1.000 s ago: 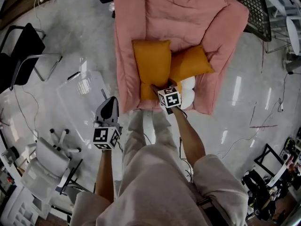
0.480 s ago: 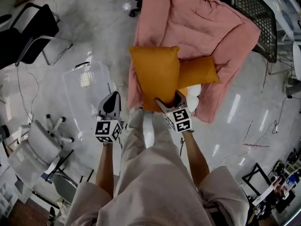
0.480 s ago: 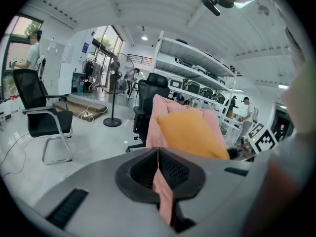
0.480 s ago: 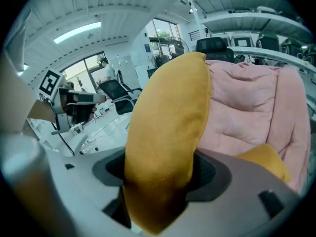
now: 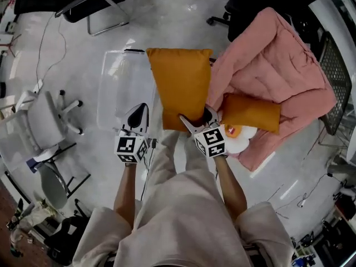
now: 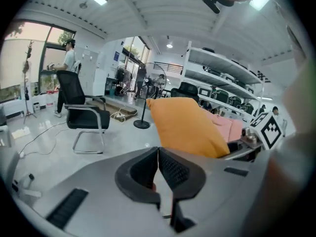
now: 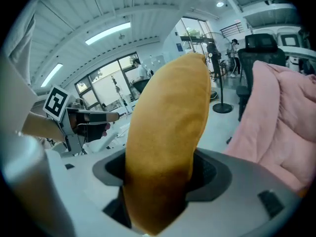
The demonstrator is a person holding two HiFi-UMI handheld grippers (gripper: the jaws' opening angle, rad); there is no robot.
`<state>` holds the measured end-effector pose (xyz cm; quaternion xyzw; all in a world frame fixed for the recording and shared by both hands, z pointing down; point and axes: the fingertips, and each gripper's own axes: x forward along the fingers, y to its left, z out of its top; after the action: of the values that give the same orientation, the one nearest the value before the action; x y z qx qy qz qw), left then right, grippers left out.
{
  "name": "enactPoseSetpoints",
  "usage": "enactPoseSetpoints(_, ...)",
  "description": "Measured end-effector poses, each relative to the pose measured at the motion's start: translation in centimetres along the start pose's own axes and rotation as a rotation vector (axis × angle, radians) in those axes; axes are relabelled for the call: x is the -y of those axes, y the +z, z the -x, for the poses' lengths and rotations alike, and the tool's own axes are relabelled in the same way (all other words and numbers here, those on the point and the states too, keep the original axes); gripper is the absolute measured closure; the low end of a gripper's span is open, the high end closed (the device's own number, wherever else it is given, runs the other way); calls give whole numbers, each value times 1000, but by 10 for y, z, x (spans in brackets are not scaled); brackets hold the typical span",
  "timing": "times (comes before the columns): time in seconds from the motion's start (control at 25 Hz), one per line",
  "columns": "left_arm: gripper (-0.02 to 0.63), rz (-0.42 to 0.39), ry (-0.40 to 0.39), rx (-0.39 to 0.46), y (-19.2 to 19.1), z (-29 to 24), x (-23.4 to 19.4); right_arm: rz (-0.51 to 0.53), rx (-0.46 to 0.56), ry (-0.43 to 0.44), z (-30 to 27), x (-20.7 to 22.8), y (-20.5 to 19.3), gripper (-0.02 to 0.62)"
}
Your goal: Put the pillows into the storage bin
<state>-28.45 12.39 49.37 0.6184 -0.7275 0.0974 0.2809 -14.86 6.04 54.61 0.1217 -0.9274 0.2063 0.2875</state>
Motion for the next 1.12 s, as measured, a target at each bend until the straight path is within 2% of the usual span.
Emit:
enactPoseSetpoints(0.16, 594, 70, 124, 26, -8, 35, -58, 57, -70, 133, -65, -49, 8, 259)
enactPoseSetpoints(0.32, 594, 120, 222, 43, -21, 73, -114, 68, -139, 226, -127, -100, 1, 260)
enactPoseSetpoints(0.6, 594, 216, 362, 57, -58, 135, -183, 129, -254, 328, -220, -176, -19, 259)
enactPoseSetpoints(0.76, 594, 254, 397, 56, -74, 152, -199, 106, -307, 354, -261, -202, -32, 234)
enactPoseSetpoints(0.84, 594, 260, 404, 59, -76, 157, -204, 58, -327, 348, -284, -205, -39, 121)
enactPoseSetpoints(0.92, 594, 259, 406, 56, -77, 157, -205, 47, -359, 312, -301, -199, -47, 59)
enactPoseSetpoints(1.0, 594, 258, 399, 52, -77, 156, -203, 71, -373, 305, -301, -194, -51, 55)
enactPoseSetpoints(1.12, 594, 245, 371, 50, -73, 147, -196, 97, -334, 308, -280, -184, -45, 55)
